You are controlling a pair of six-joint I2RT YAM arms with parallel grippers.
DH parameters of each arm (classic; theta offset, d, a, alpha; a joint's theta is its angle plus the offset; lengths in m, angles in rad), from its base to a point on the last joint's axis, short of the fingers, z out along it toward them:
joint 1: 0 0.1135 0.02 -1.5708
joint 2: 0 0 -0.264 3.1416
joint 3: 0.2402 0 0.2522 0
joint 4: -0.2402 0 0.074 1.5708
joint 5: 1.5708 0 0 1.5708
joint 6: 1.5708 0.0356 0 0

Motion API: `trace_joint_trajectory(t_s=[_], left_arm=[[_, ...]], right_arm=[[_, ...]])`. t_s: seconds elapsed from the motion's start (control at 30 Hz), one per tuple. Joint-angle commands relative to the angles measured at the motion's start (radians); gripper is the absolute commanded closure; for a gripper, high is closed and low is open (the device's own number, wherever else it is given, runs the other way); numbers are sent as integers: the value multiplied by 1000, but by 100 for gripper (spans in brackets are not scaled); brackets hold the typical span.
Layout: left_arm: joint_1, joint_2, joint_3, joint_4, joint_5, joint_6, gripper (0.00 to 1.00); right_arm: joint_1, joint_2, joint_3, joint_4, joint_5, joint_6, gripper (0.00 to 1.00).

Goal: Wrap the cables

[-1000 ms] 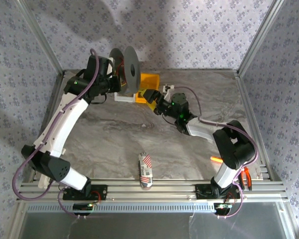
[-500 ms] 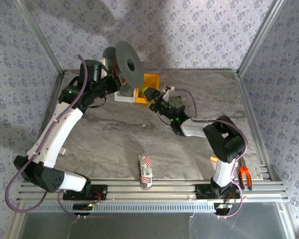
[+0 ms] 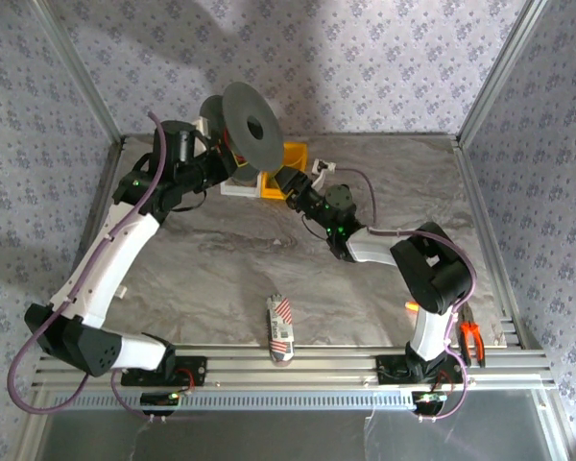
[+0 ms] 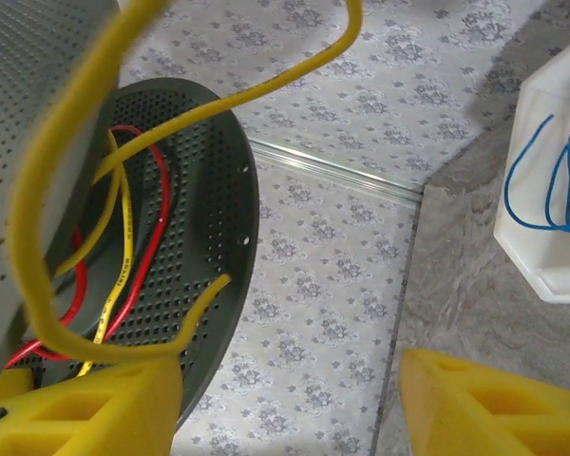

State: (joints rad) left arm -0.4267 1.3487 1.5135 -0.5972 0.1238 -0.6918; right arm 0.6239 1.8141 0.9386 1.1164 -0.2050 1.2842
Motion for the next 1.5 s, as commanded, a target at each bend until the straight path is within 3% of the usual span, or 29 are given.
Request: trace_joint_trajectory(t_s=[0.0, 0.83, 1.47], left_arm=[[12, -49, 14, 141, 36, -33, 100], [16, -80, -95, 186, 126, -77, 100], [2, -117, -138, 205, 165, -89, 100]], right_arm=[[9, -32, 25, 24, -11, -83, 37], [-9, -154, 31, -126, 70, -330, 45], [-91, -266, -35, -232, 136, -414, 66]])
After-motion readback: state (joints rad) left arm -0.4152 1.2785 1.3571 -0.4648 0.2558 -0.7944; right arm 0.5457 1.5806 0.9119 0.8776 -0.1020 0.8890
